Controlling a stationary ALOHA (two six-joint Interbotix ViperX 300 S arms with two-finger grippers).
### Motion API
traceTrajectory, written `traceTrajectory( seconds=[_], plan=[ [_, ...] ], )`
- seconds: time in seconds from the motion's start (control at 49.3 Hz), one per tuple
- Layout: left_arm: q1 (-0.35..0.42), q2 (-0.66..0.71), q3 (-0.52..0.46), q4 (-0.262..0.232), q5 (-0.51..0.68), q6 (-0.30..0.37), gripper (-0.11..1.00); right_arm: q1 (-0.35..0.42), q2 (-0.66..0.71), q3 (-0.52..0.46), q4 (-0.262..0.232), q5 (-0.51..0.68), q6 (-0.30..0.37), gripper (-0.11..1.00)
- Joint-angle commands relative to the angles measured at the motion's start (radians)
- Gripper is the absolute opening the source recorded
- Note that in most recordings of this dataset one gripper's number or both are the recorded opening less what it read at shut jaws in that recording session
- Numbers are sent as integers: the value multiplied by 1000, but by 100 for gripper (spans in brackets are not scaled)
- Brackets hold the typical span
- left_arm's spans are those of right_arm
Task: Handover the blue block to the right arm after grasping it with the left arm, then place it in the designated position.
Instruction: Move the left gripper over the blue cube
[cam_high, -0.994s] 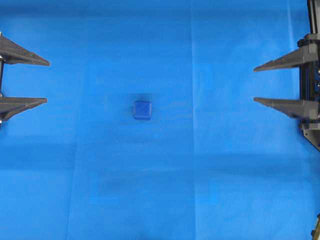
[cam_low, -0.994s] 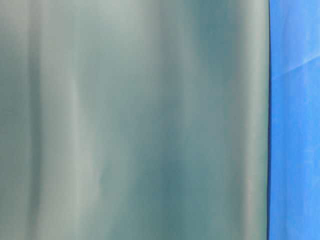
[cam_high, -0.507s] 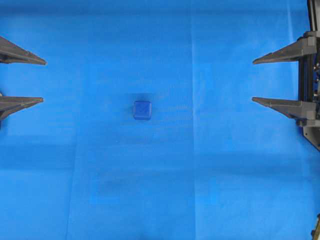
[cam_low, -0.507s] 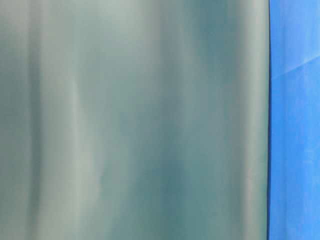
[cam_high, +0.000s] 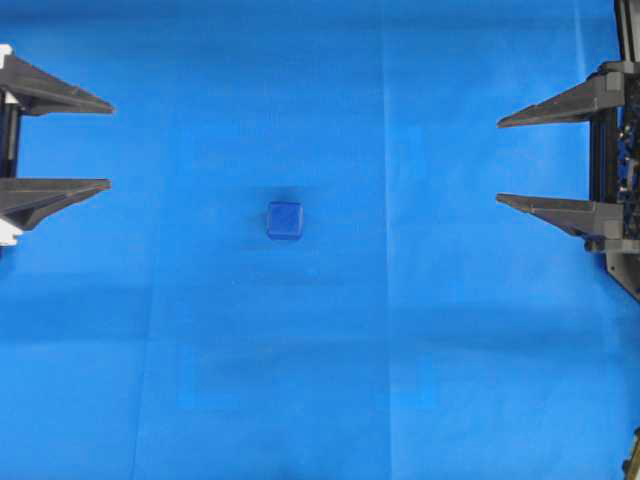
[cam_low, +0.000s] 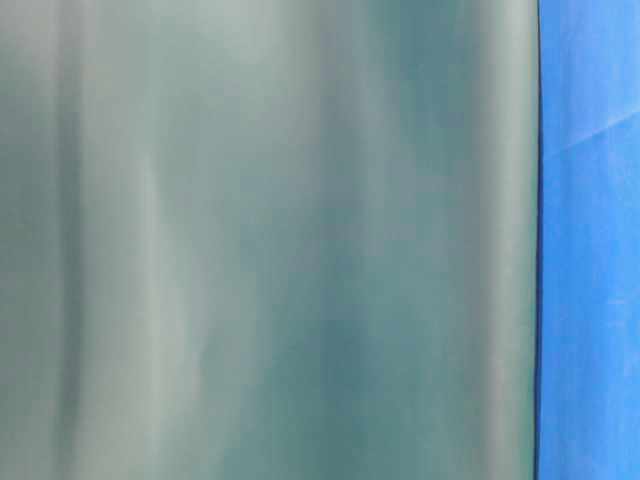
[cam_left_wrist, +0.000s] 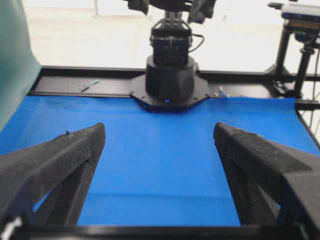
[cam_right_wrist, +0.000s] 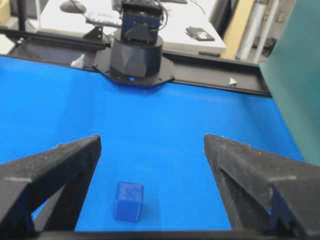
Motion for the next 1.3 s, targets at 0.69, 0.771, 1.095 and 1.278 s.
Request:
traceTrajectory(
  seconds=[0.69,0.771,1.095,1.278],
  plan=[
    [3,604,-453,2,-37,18,93,-20,5,-29,2,-3,0,98],
    [5,627,-482,2,-14,20,93,-20,5,-29,2,-3,0,98],
    [5,635,-525,2,153,-11,93,-25,3,-29,-2,-5,-3,98],
    [5,641,-615,2,453,-17,93,-25,5,-29,0,-3,-2,98]
  ],
)
